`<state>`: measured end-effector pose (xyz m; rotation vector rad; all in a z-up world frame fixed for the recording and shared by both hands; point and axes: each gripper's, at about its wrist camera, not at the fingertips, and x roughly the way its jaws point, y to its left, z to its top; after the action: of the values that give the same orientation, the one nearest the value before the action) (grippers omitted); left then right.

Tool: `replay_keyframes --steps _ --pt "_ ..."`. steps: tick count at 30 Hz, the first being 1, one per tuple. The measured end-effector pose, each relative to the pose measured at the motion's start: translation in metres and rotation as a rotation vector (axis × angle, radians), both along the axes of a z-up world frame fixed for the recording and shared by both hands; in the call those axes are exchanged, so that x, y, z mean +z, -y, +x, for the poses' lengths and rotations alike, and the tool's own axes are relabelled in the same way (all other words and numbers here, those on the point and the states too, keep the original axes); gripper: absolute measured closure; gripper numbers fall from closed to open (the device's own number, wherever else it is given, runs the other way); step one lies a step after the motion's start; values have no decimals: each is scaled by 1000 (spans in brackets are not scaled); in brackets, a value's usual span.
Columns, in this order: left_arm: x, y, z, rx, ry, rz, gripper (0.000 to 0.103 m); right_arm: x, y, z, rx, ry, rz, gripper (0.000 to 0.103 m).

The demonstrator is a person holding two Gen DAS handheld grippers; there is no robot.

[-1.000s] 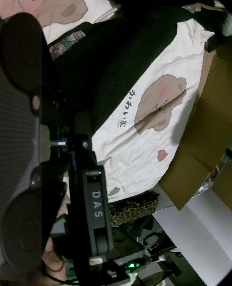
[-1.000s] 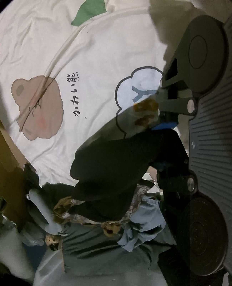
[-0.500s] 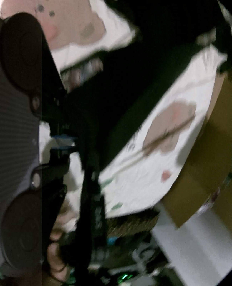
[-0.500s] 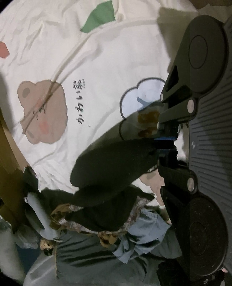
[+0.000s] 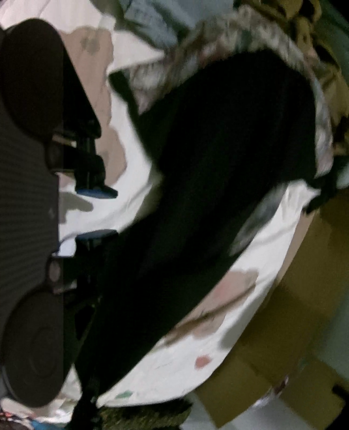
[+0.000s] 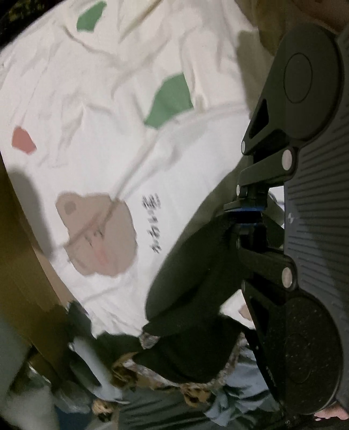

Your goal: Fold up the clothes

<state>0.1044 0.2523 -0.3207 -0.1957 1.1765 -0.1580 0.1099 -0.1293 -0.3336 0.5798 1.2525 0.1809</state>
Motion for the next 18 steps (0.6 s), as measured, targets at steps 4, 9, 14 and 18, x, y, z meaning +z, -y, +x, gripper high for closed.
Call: replay_keyframes --steps 4,9,14,18 --pt "1 -16 7 45 22 60 58 0 23 -4 -34 0 -34 98" --pt "1 -34 16 95 29 99 46 -3 47 -11 -72 -12 -87 98" --pt "1 -40 20 116 41 129 41 -3 72 -19 -117 -22 -135 98" --pt "1 -42 27 128 40 134 39 -1 90 -21 -146 -10 -178 98"
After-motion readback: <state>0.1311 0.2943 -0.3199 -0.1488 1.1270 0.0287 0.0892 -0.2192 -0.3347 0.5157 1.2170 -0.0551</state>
